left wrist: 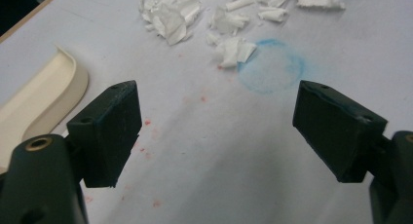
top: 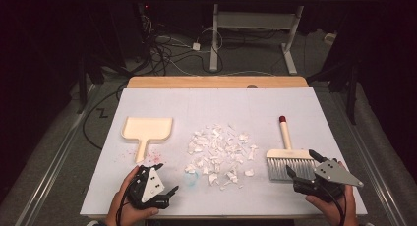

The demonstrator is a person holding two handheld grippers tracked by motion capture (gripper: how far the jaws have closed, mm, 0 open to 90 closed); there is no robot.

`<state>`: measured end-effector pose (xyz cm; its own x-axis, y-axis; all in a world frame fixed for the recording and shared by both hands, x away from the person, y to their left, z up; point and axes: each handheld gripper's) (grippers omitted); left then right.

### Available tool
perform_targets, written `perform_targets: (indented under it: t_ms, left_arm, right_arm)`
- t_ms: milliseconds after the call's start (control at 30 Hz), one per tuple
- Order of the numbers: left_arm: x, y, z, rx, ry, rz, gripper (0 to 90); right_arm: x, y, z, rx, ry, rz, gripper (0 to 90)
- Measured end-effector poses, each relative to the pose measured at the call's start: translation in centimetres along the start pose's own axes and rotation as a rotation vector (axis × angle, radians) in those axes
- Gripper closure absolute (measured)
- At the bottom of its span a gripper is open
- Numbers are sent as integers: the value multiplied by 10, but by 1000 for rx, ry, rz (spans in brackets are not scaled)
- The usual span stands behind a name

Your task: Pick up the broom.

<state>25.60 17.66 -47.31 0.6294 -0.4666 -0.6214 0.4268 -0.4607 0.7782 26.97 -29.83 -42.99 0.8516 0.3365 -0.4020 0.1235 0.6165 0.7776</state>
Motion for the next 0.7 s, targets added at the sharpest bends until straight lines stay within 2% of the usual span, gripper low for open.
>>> perform_targets:
  t_ms: [67,167,300,400,700]
  left_arm:
    - [0,0,0,-5,-4,-4,172]
    - [1,1,0,-4,-5,-2,172]
    - [3,-1,0,3,-11,-15,172]
    - [2,-2,-1,-2,-12,-15,172]
    - [0,-2,1,8,-6,-20,172]
  right_arm:
    - [0,-2,0,7,-2,3,168]
    - [-1,-3,0,-8,-5,4,168]
    - [-4,0,0,-18,-31,33,168]
    - [-3,0,-2,-34,-46,33,169]
    - [1,-2,-4,-51,-23,17,174]
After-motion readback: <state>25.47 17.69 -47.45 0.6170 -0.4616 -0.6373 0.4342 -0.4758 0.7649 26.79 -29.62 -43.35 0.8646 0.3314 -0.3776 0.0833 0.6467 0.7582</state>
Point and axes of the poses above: each handheld gripper's, and its own axes: x roughly forward along the jaws, y roughly out of its top, z roughly to its right, and after that the axes turned 15 degrees about -x, right-handed
